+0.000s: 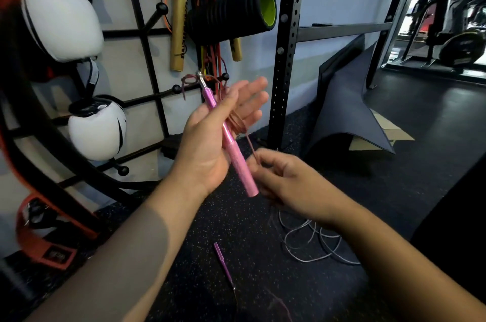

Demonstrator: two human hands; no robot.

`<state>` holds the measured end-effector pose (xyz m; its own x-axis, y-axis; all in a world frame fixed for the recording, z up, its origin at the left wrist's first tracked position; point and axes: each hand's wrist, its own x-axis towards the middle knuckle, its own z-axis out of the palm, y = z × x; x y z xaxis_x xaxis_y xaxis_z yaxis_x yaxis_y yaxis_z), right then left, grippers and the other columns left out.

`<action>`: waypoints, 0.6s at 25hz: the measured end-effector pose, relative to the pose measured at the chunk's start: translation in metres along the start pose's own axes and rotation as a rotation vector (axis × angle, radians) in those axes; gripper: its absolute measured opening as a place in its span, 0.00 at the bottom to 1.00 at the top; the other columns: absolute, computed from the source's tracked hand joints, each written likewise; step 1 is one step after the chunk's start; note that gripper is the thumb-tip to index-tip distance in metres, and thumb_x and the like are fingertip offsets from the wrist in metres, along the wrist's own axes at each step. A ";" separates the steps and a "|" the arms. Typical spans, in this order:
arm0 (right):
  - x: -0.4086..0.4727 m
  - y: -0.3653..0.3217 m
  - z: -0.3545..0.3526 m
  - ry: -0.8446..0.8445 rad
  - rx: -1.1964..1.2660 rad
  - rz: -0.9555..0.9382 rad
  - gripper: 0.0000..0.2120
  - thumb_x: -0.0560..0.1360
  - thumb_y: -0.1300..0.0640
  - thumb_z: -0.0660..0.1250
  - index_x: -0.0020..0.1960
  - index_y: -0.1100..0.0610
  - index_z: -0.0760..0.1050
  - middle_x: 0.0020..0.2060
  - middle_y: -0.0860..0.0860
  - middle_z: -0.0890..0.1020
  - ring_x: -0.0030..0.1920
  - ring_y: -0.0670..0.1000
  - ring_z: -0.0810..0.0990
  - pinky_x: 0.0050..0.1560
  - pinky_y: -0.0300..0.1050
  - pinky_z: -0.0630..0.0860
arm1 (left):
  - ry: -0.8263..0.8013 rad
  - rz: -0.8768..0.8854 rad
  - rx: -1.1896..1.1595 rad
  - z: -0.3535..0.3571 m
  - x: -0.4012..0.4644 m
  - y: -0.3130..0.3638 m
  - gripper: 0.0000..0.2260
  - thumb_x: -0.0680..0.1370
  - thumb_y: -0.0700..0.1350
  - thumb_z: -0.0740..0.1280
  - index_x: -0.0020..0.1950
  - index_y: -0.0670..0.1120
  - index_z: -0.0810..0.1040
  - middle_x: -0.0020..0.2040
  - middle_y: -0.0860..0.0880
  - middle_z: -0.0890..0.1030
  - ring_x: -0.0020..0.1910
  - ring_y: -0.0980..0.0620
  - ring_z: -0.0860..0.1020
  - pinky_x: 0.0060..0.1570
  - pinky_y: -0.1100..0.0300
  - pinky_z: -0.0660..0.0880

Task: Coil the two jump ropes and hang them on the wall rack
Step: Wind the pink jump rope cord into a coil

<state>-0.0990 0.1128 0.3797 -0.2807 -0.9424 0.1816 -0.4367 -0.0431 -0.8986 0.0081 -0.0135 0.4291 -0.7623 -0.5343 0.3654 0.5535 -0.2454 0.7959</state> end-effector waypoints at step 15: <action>-0.009 -0.030 -0.055 0.377 -0.938 -0.304 0.07 0.75 0.47 0.69 0.49 0.44 0.86 0.40 0.42 0.77 0.43 0.49 0.75 0.46 0.50 0.74 | -0.319 -0.161 1.126 -0.009 -0.007 -0.002 0.19 0.83 0.59 0.62 0.40 0.50 0.83 0.24 0.56 0.74 0.25 0.59 0.72 0.35 0.59 0.72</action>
<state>-0.1307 0.1405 0.4267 -0.2258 -0.7638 0.6046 -0.9740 0.1655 -0.1547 0.0155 -0.0170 0.4208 -0.9340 -0.2970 0.1985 -0.0432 0.6456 0.7624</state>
